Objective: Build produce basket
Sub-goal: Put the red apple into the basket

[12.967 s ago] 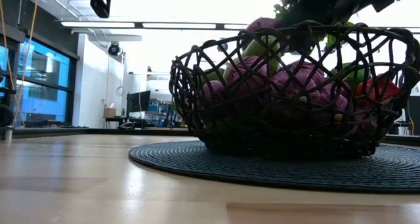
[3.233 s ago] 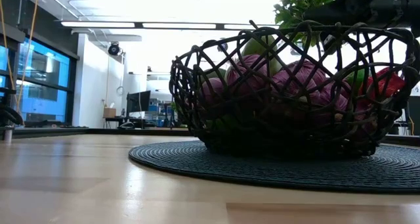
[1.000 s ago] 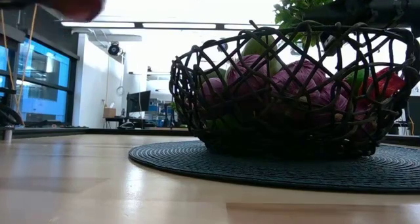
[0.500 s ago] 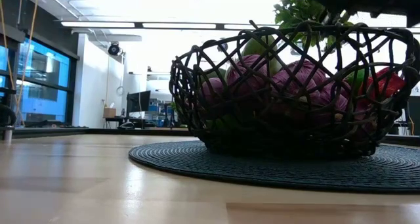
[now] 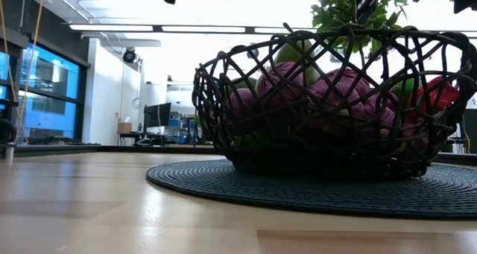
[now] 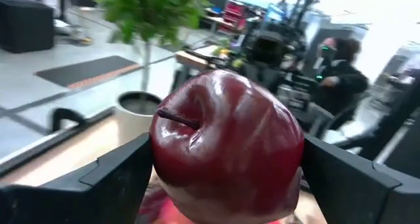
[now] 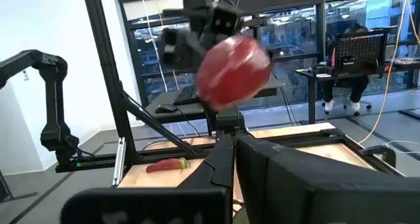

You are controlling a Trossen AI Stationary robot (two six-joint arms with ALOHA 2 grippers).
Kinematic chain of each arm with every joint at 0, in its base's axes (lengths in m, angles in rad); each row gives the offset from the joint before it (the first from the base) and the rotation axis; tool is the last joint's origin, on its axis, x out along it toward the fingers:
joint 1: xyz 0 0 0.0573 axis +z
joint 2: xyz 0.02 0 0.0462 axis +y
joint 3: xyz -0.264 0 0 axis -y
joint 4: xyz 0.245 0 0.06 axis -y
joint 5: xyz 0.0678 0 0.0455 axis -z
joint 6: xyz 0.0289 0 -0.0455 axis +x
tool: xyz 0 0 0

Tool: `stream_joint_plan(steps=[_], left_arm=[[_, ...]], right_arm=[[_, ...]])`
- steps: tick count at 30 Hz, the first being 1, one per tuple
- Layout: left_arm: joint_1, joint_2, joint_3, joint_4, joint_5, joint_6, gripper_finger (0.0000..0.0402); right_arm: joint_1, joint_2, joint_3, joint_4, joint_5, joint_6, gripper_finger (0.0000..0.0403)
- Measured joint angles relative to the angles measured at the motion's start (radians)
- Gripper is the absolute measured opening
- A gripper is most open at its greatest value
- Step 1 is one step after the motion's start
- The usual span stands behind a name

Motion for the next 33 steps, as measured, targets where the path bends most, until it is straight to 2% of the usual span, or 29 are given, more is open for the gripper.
stream_joint_plan(steps=[4, 8, 33], left_arm=[[-0.021, 0.07, -0.001, 0.112, 0.041, -0.027, 0.0349], [-0.037, 0.092, -0.001, 0.137, 0.023, -0.045, 0.0349], [-0.043, 0.093, 0.0, 0.134, 0.02, -0.079, 0.0349]], right_arm=[[0.0, -0.001, 0.0, 0.001, 0.0, 0.0, 0.0], [0.0, -0.001, 0.0, 0.001, 0.0, -0.007, 0.0], [0.0, -0.001, 0.0, 0.002, -0.001, 0.0, 0.0]])
